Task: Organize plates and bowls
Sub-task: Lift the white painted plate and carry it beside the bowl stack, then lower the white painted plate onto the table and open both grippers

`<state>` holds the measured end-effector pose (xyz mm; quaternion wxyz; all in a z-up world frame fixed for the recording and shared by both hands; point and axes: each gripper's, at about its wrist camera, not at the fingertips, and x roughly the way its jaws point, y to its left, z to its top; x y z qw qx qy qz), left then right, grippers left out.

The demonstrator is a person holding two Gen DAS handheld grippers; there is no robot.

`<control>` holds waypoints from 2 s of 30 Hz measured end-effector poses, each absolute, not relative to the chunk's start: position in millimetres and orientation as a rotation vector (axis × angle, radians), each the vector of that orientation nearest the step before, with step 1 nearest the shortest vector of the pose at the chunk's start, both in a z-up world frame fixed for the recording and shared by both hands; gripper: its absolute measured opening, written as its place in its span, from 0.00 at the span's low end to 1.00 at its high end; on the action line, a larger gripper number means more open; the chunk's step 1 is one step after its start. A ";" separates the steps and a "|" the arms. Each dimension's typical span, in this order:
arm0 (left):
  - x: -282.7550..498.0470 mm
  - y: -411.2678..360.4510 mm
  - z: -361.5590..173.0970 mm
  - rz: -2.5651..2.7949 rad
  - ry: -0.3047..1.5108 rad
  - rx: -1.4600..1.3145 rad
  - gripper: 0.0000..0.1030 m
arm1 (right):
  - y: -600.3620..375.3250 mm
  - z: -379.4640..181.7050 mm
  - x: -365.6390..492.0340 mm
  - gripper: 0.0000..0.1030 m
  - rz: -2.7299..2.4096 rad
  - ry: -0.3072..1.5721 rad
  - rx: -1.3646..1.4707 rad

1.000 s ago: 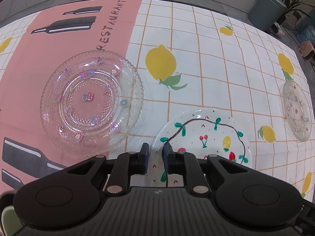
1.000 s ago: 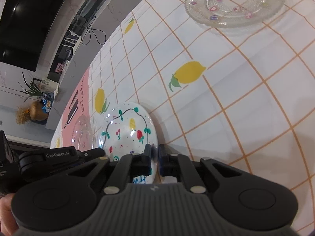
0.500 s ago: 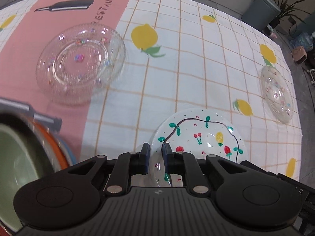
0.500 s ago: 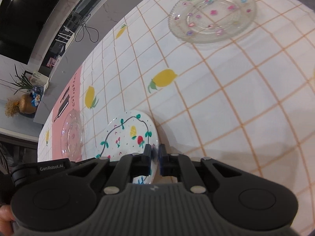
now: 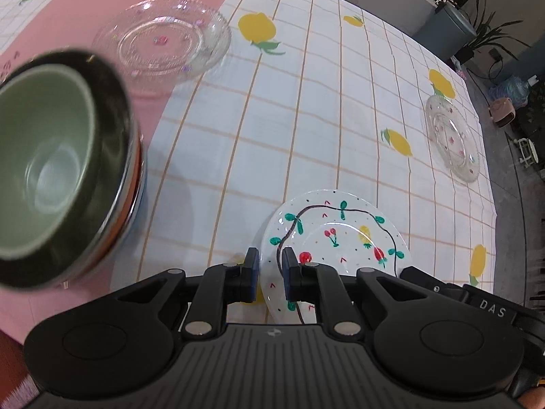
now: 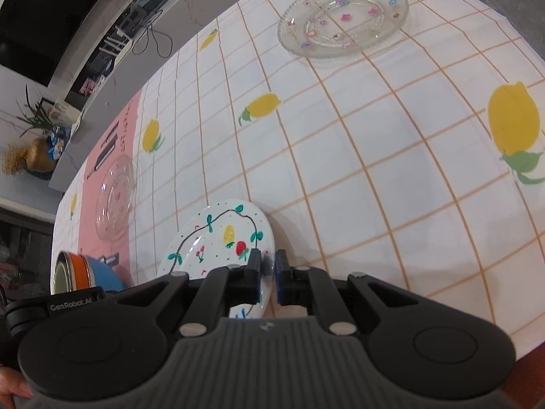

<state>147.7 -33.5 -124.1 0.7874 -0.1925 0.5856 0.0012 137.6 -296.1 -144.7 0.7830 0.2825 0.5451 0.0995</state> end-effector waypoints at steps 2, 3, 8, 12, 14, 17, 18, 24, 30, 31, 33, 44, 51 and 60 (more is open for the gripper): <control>140.2 -33.4 -125.3 0.001 1.255 -0.426 0.15 | -296.3 -146.2 135.0 0.06 0.217 1.182 0.603; 137.7 -33.5 -125.9 0.000 1.251 -0.431 0.15 | -296.4 -146.5 133.5 0.06 0.218 1.182 0.599; 128.6 -31.3 -130.4 -0.005 1.243 -0.463 0.15 | -295.7 -144.9 130.4 0.06 0.221 1.172 0.570; 125.7 -28.9 -134.4 -0.012 1.223 -0.487 0.15 | -295.5 -147.6 129.9 0.06 0.216 1.165 0.566; 124.3 -28.8 -137.3 -0.017 1.212 -0.489 0.15 | -294.2 -148.5 129.9 0.07 0.214 1.157 0.556; 121.8 -28.6 -141.6 -0.024 1.203 -0.489 0.15 | -291.5 -150.9 130.1 0.10 0.206 1.157 0.537; 121.0 -29.0 -141.1 -0.030 1.195 -0.483 0.15 | -290.1 -151.6 130.4 0.10 0.204 1.156 0.529; 118.9 -29.7 -141.9 -0.045 1.182 -0.467 0.15 | -283.0 -152.0 129.9 0.12 0.194 1.144 0.472; 118.3 -32.6 -142.2 -0.048 1.175 -0.449 0.15 | -286.4 -153.6 129.7 0.13 0.196 1.136 0.491; 118.3 -32.6 -142.2 -0.049 1.175 -0.448 0.15 | -285.8 -153.5 129.6 0.14 0.197 1.134 0.486; 118.5 -31.9 -142.5 -0.052 1.173 -0.460 0.15 | -283.8 -152.7 129.1 0.16 0.201 1.131 0.476; 111.6 -30.8 -126.9 -0.048 1.071 -0.357 0.41 | -276.3 -140.3 121.6 0.48 0.215 1.088 0.460; 100.3 -42.6 -95.0 -0.081 0.949 -0.213 0.41 | -265.6 -113.0 110.4 0.58 0.143 0.962 0.317; 99.6 -21.5 -44.1 -0.094 0.807 -0.102 0.41 | -251.5 -75.7 106.5 0.65 0.179 0.767 0.272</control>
